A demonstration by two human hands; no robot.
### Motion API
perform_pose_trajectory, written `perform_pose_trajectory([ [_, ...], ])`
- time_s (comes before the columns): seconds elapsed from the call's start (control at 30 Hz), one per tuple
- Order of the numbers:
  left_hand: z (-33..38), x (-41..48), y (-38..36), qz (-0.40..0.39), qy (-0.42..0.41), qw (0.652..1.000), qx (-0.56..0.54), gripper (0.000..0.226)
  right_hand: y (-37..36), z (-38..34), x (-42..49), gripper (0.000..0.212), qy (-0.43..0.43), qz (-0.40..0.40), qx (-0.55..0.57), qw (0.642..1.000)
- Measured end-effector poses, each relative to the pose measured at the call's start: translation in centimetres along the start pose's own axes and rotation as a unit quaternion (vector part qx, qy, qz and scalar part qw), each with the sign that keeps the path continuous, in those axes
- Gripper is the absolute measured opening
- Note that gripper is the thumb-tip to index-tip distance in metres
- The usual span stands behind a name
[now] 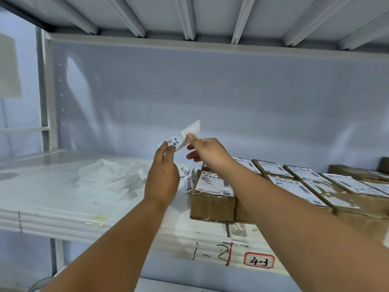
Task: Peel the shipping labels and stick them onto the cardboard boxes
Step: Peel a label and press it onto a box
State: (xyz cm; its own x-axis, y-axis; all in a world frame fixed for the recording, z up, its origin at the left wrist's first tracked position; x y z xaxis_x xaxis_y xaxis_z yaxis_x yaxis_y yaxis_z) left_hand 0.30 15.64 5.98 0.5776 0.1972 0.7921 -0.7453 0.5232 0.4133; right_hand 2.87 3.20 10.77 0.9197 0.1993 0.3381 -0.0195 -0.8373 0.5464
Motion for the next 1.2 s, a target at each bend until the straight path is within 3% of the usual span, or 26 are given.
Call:
perform_pose_trajectory([
  [0.1,1.1,-0.3,0.0,-0.013,-0.029,0.999,0.021,0.058,1.5,1.7,-2.1,0.052,-0.072,0.031,0.2,0.977],
  [0.23,3.4,-1.1,0.9,0.005,-0.114,0.994,0.0,0.052,2.9,3.2,-4.9,0.02,-0.103,0.066,0.318,0.94],
  [0.37,5.5,-2.2,3.0,0.023,-0.045,0.991,-0.122,0.031,4.7,3.4,-7.4,0.017,-0.1,0.084,0.375,0.918],
  [0.43,6.7,-2.6,3.7,0.011,0.01,0.993,-0.118,0.025,5.4,3.1,-8.5,0.02,-0.08,0.09,0.371,0.921],
  [0.5,8.2,-2.9,4.1,-0.017,0.044,0.995,-0.084,0.033,6.1,2.8,-9.6,0.021,-0.063,0.097,0.367,0.923],
  [0.6,10.9,-3.7,5.1,-0.011,0.044,0.998,-0.045,0.039,6.3,2.5,-11.0,0.024,-0.047,0.089,0.34,0.935],
  [0.7,13.1,-4.3,5.8,-0.002,0.039,0.999,-0.037,0.027,6.3,2.2,-12.4,0.025,-0.023,0.076,0.316,0.945],
  [0.87,14.7,-4.4,6.7,-0.008,0.045,0.99,-0.135,0.006,7.3,1.2,-14.2,0.016,-0.002,0.111,0.321,0.94],
  [1.2,14.9,-5.7,7.1,-0.049,0.124,0.964,-0.231,0.012,10.9,2.9,-15.4,0.024,-0.014,0.233,0.141,0.962],
])
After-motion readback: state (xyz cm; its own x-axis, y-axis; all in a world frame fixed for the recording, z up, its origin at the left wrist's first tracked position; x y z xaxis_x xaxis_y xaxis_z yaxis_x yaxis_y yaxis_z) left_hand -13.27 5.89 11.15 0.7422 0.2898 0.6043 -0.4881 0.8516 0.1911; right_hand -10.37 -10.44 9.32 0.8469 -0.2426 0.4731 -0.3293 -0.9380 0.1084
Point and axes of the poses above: each hand's wrist, its own x-axis towards the middle knuckle, its own y-axis out of the back of the hand, z = x × y, the point moved 7 cm from there along x, towards the middle knuckle, and after that the axes turned 1 degree about -y, right-handed, at the moved point
